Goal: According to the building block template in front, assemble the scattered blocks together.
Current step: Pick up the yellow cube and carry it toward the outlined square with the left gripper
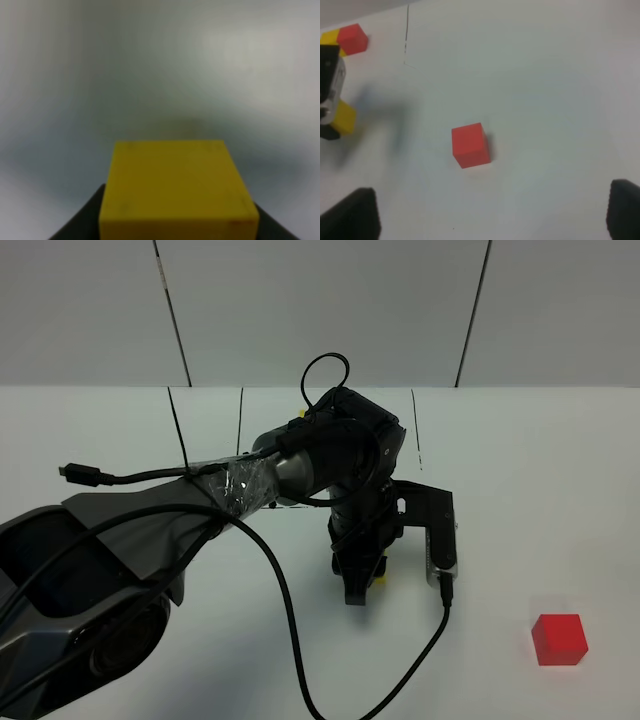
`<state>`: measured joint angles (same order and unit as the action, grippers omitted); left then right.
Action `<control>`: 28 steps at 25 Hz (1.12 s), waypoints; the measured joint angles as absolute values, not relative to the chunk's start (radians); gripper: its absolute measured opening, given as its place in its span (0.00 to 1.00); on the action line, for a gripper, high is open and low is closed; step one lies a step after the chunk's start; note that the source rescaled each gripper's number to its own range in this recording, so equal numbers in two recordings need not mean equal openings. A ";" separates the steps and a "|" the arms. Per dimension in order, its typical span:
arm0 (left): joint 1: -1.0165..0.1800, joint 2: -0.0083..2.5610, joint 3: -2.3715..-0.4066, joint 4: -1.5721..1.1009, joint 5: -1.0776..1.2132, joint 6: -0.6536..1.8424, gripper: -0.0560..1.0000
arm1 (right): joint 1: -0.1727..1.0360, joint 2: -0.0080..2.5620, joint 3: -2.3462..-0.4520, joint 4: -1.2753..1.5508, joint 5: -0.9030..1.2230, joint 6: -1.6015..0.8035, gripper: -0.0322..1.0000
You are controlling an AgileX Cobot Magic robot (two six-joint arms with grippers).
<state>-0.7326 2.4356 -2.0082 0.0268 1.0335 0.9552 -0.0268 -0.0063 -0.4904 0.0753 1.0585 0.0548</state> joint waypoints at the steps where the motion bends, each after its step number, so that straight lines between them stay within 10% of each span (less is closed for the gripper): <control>1: -0.735 2.438 -2.008 0.014 1.026 0.955 0.06 | -0.027 -0.006 -0.490 0.075 1.059 0.055 0.81; 28: -0.736 2.475 -2.011 -0.028 1.020 0.913 0.05 | -0.027 -0.006 -0.490 0.075 1.059 0.055 0.81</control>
<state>-0.7364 2.4746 -2.0112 -0.0284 1.0204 0.9130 -0.0268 -0.0063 -0.4904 0.0753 1.0585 0.0548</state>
